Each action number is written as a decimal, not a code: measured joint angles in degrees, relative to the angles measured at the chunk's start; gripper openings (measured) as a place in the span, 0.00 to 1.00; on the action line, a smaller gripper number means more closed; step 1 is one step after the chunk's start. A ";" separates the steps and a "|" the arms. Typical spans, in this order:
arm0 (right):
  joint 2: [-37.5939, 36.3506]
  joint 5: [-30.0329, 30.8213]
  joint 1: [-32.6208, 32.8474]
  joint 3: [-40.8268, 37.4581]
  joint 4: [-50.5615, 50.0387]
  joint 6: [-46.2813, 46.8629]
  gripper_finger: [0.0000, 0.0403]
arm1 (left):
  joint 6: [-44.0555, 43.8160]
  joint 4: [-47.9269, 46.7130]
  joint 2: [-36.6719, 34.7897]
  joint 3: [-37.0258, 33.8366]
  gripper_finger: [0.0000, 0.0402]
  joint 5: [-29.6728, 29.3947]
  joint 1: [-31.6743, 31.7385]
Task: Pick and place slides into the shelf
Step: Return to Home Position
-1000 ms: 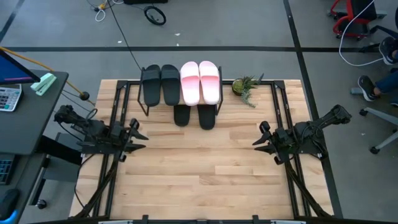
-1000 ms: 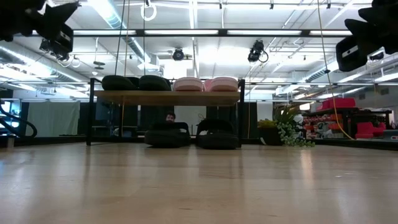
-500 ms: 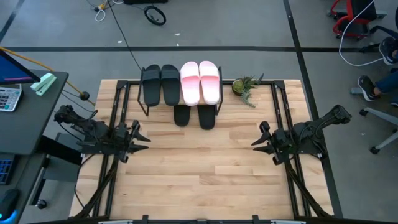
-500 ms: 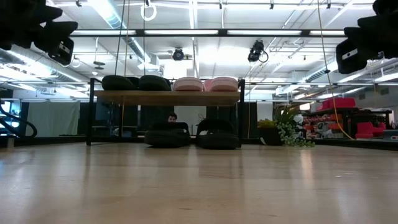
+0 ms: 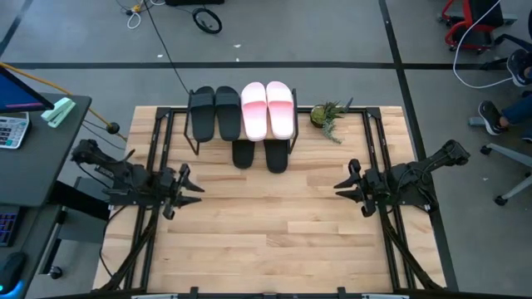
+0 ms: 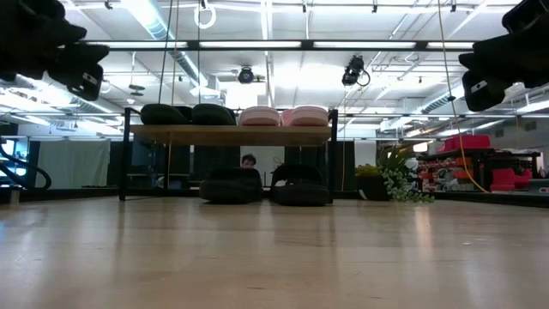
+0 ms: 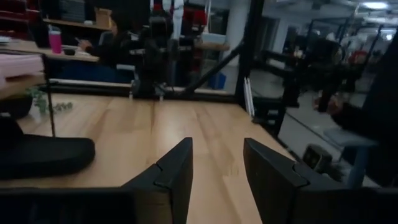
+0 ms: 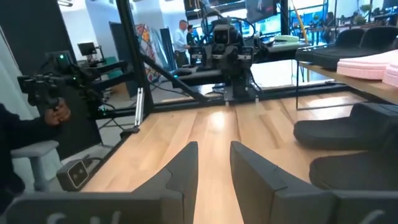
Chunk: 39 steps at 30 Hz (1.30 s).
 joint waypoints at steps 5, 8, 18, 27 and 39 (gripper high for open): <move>0.28 -0.06 0.00 0.56 -1.49 -0.21 0.25 | -0.06 -0.74 1.11 0.02 0.35 0.62 -0.19; 0.33 -0.06 0.00 0.63 -1.68 -0.23 0.25 | 1.86 -0.86 2.00 0.02 0.34 0.61 -0.16; 0.42 -0.04 0.00 0.66 -1.79 -0.27 0.25 | 4.20 -0.05 2.44 -0.07 0.38 0.54 -0.14; 0.42 -0.04 0.00 0.72 -1.92 -0.32 0.25 | 4.17 0.48 2.44 -0.09 0.36 0.57 -0.14; 0.42 -0.04 0.00 0.74 -1.93 -0.32 0.25 | 4.15 0.85 2.44 -0.11 0.37 0.59 -0.14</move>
